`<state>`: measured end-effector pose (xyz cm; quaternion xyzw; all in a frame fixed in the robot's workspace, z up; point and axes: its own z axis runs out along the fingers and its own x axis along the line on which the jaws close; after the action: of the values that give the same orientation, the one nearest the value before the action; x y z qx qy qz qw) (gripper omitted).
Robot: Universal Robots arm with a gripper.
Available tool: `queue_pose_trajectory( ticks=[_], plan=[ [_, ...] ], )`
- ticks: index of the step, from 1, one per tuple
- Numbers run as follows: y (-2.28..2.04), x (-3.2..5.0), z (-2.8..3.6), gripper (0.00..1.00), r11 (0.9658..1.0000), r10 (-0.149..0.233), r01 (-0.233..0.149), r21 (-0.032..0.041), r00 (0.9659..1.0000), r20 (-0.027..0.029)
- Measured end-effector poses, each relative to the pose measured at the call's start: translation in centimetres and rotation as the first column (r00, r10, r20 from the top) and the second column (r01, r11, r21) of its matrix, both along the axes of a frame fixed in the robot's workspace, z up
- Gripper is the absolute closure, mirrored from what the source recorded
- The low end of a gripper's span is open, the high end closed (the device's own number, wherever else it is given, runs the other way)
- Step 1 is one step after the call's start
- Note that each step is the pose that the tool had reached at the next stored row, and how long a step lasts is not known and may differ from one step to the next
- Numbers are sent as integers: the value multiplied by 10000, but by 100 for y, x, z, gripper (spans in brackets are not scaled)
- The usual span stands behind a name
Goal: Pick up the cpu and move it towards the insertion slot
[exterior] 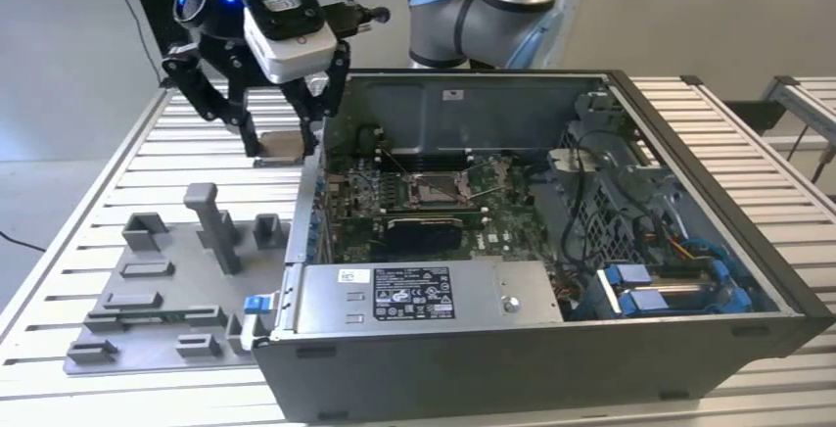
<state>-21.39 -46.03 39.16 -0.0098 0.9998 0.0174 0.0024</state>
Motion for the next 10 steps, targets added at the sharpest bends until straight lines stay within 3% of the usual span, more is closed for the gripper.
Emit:
queue_pose_trajectory(
  ticks=[10],
  plan=[
    [0, 452, 0, 100, 10000, 0, 0, 0, 10000, 0]
  ],
)
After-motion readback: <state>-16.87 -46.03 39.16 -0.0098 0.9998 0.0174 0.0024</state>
